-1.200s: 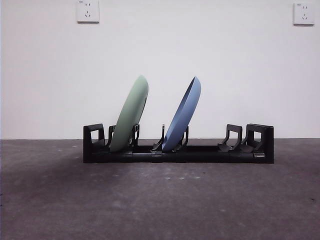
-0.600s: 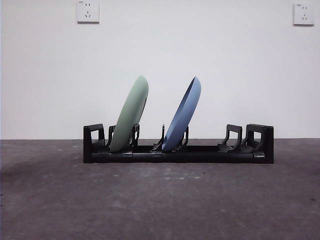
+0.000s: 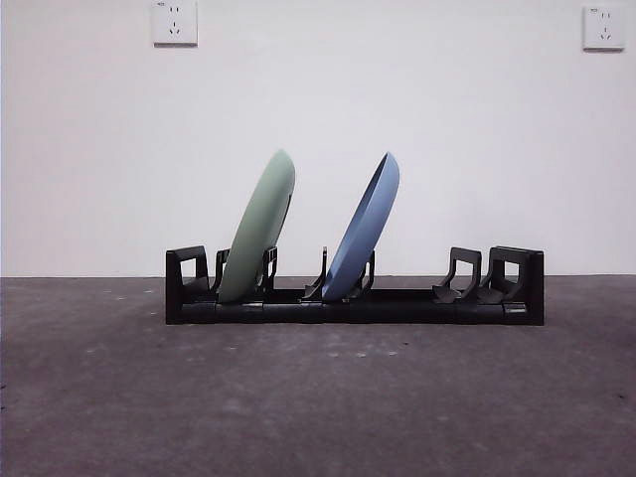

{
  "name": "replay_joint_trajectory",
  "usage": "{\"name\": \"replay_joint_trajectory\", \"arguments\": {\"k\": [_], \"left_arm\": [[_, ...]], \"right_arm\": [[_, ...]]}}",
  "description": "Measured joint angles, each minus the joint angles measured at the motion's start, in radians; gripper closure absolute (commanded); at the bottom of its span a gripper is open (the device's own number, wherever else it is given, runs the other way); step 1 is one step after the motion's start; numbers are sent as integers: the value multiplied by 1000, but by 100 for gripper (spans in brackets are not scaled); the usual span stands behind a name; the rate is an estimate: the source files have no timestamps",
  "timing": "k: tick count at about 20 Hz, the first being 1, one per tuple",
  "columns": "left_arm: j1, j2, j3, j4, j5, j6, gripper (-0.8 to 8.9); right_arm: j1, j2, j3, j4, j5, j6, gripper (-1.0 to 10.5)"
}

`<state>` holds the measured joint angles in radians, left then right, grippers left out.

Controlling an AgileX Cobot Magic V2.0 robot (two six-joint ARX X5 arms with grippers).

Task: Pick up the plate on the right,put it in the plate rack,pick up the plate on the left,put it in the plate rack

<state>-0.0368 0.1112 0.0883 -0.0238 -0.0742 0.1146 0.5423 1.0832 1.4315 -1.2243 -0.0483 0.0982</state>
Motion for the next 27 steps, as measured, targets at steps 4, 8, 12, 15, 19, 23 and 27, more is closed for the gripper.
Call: {"name": "replay_joint_trajectory", "arguments": {"k": [4,8,12,15,19,23,27], "left_arm": [[2,-76,-48,-76,-1,-30,817],[8,-105,-70,-154,16,-56,817],[8,-88,-70,-147,78,-83,817],[8,-62,-70,-147,78,-83,817],[8,-32,-70,-147,78,-87,817],[8,-12,-70,-147,78,-90,817],[8,5,-70,-147,78,-90,817]], "right_arm": [[0,0,0,0,0,0,945],[0,0,0,1,0,0,945],[0,1,0,6,3,0,945],[0,1,0,6,24,0,945],[0,1,0,10,35,-1,946],[-15,-15,-2,106,199,-32,946],[-168,-203,-72,426,162,-127,946]]}}
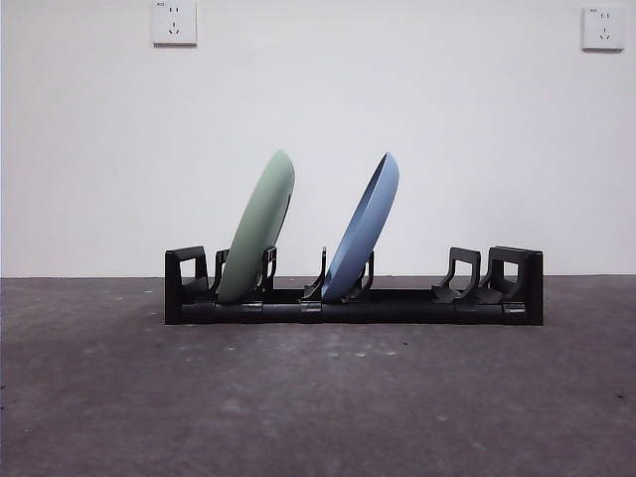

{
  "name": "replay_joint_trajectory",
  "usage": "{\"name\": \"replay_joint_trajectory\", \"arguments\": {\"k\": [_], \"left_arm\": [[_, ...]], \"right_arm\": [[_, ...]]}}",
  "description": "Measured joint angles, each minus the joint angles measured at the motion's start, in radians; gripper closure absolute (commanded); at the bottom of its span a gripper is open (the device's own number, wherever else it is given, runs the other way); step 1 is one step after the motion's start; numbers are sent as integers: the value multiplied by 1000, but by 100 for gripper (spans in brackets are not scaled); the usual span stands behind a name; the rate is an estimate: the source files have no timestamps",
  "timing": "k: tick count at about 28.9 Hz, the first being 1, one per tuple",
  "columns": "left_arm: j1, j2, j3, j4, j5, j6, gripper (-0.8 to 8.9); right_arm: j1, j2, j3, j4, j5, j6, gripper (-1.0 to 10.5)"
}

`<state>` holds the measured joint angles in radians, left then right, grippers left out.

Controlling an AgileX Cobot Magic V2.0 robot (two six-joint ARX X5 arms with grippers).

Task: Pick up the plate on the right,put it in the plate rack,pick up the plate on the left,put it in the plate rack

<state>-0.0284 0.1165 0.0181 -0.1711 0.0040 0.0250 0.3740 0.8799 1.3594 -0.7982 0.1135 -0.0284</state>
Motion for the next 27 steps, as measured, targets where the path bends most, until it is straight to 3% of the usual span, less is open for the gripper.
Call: {"name": "replay_joint_trajectory", "arguments": {"k": [2,6,16,27], "left_arm": [[0,8,0,0,0,0,817],[0,31,0,0,0,0,817],[0,49,0,0,0,0,817],[0,50,0,0,0,0,817]], "right_arm": [[-121,-136,-108,171,-105,-13,946],[-299,-415,-446,396,-84,-47,946],[-322,-739,-1042,693,-79,-18,946],[-322,-869,-1331,708,-69,-8,946]]}}
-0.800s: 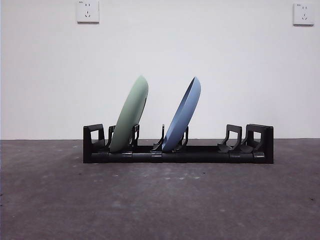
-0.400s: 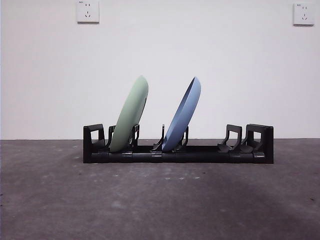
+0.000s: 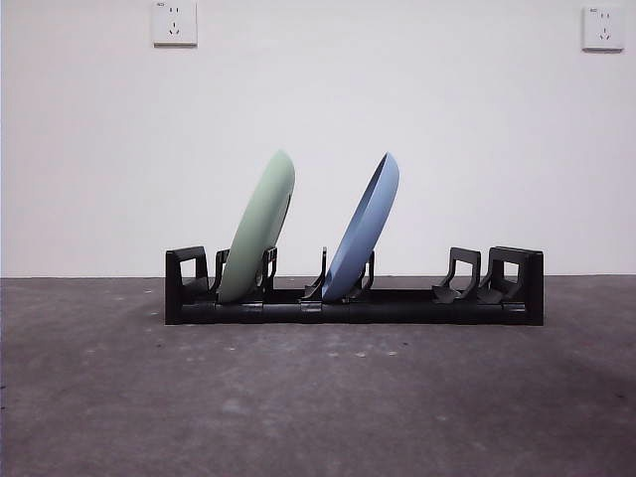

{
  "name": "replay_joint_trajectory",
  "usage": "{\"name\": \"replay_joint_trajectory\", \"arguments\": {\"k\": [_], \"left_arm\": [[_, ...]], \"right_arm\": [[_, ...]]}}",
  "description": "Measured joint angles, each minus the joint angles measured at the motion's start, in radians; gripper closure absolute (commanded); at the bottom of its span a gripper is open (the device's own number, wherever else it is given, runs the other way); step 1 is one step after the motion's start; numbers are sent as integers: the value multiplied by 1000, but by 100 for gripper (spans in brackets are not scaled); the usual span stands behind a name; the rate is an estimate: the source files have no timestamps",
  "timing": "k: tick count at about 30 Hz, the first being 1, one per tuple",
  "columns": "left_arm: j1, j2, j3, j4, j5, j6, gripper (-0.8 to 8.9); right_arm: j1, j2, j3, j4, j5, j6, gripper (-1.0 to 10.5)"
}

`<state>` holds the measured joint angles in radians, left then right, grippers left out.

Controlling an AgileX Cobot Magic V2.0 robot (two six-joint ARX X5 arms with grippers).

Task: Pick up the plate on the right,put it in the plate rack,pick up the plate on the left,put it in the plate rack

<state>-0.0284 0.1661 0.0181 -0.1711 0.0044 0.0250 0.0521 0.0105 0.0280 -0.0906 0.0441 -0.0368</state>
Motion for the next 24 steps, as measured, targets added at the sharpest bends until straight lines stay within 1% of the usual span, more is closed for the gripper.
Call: {"name": "replay_joint_trajectory", "arguments": {"k": [5,7,24], "left_arm": [[0,0,0,0,0,0,817],[0,0,0,0,0,0,817],[0,2,0,0,0,0,817]], "right_arm": [[0,0,-6,-68,35,0,946],[0,0,-6,-93,37,0,946],[0,0,-6,-93,37,0,946]]}}
